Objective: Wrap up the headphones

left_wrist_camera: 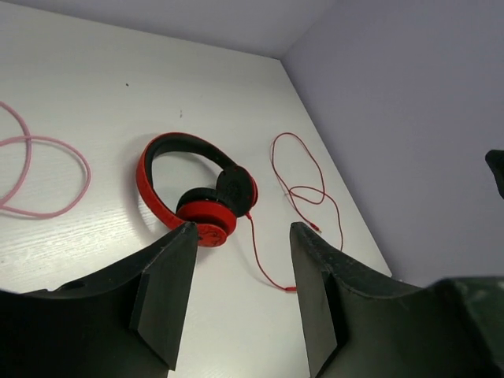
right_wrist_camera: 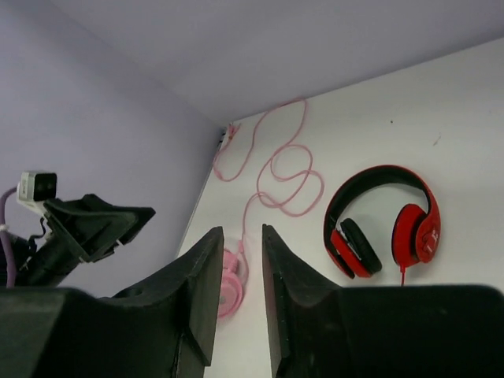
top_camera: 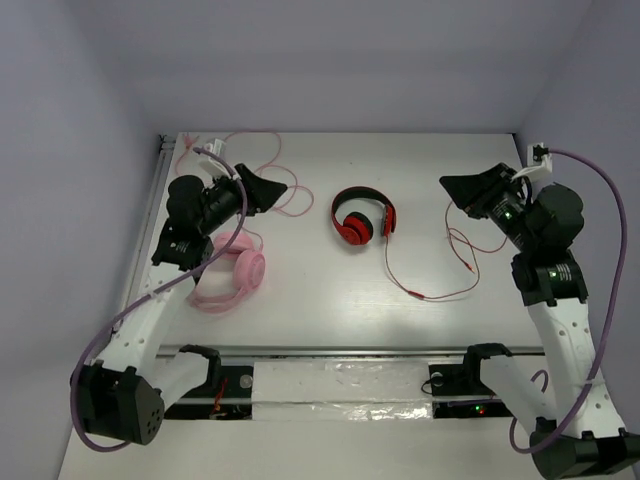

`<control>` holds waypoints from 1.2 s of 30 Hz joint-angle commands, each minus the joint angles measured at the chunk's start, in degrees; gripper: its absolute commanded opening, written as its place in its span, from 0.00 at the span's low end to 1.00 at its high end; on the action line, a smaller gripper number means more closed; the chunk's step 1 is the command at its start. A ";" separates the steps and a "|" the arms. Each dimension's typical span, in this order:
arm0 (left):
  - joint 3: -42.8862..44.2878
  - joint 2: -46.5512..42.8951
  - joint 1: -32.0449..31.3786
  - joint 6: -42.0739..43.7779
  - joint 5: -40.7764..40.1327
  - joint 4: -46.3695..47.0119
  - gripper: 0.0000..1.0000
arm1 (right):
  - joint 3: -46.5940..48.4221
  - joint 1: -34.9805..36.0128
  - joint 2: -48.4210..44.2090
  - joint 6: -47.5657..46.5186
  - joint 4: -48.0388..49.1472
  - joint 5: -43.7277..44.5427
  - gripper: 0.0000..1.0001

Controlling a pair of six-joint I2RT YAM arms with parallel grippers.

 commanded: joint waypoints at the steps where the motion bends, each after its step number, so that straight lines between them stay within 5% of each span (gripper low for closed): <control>1: 5.23 3.10 0.04 0.91 1.00 2.36 0.47 | 0.92 1.22 0.63 -0.57 5.10 0.96 0.33; 2: 5.58 4.15 0.04 -0.13 0.57 3.93 0.33 | 0.13 2.78 0.80 -0.57 5.98 2.97 0.30; 4: 7.34 7.93 -3.37 -0.59 -5.28 3.86 0.13 | -2.24 4.55 2.29 -0.39 9.93 5.79 0.00; 5: 8.13 9.16 -4.96 0.29 -7.85 2.55 0.04 | -2.25 5.43 3.60 -0.83 10.03 6.84 0.00; 10: 17.79 17.86 -13.40 9.86 -25.32 -2.20 0.00 | -3.55 15.18 7.05 -2.94 10.91 12.38 0.00; 13: 24.12 24.36 -14.47 16.10 -27.73 -5.80 0.00 | -6.02 16.42 5.91 -2.76 11.70 13.36 0.00; 16: 29.82 31.92 -14.47 21.80 -26.16 -10.02 0.09 | -9.01 16.42 4.24 -3.46 11.70 13.97 0.00; 20: 36.07 41.32 -15.60 27.61 -22.65 -15.63 0.36 | -11.56 16.42 1.95 -4.52 11.00 15.12 0.00; 26: 50.31 57.48 -18.60 38.68 -17.72 -23.47 0.61 | -12.35 16.42 -0.34 -5.40 9.33 14.33 0.01; 31: 62.24 66.64 -19.12 41.07 -13.77 -27.51 0.72 | -11.91 16.42 -1.39 -6.36 7.40 13.54 0.27; 36: 75.88 78.49 -19.12 42.39 -17.53 -36.66 0.74 | -11.83 16.42 -3.15 -6.72 6.17 13.45 0.36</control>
